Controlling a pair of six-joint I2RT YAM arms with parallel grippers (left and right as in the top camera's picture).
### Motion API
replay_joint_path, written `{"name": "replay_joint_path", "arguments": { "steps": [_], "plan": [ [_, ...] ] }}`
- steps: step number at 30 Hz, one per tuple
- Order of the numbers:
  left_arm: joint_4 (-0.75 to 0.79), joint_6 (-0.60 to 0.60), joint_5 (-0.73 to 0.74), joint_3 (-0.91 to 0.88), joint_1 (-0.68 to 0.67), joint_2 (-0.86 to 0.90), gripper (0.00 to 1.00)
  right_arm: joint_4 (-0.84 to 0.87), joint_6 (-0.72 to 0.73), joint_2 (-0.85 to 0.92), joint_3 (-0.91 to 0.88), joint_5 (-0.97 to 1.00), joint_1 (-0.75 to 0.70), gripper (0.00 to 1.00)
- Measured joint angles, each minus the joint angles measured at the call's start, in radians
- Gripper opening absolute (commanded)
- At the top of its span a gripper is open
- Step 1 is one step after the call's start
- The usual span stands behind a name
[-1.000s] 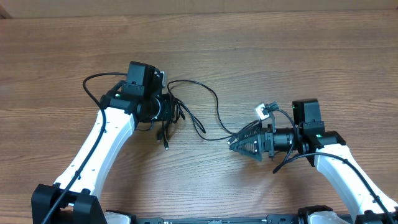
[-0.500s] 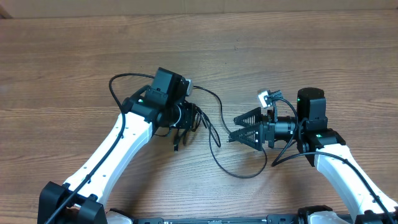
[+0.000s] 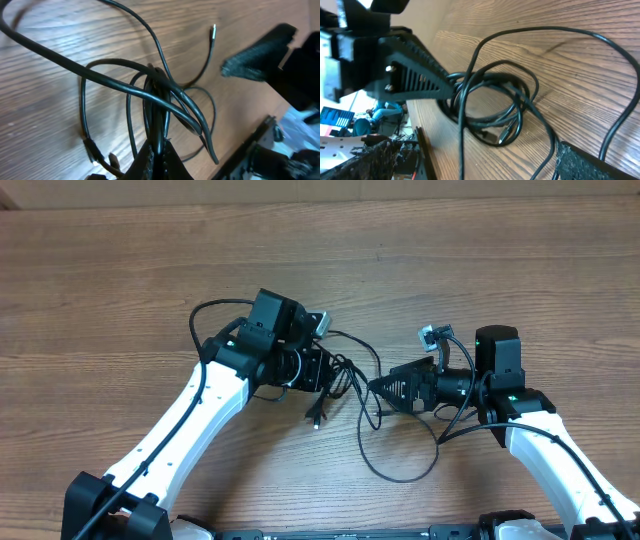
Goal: Untangle cables
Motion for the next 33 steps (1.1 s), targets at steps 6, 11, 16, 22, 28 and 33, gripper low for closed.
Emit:
{"name": "replay_joint_path", "arguments": {
  "steps": [6, 11, 16, 22, 28, 33],
  "plan": [
    [0.039, 0.000, 0.026, 0.000, -0.031, 0.000, 0.05, -0.008, 0.000, 0.000, 0.000, 0.014, 0.000, 1.00],
    [0.065, 0.000, 0.030, 0.000, -0.064, 0.000, 0.04, -0.024, 0.000, 0.000, 0.000, 0.018, 0.000, 1.00],
    [0.095, -0.001, 0.030, 0.000, -0.089, 0.000, 0.04, -0.033, 0.000, 0.000, 0.000, 0.018, 0.000, 0.99],
    [0.106, -0.002, 0.013, 0.000, -0.113, 0.000, 0.04, -0.035, 0.000, 0.001, 0.000, 0.018, 0.040, 0.96],
    [0.106, -0.008, 0.007, 0.000, -0.117, 0.000, 0.04, -0.031, -0.001, 0.001, 0.000, 0.084, 0.115, 0.79],
    [0.106, -0.008, 0.008, 0.000, -0.118, 0.000, 0.04, -0.031, 0.000, 0.001, 0.000, 0.154, 0.151, 0.60]
  ]
}}
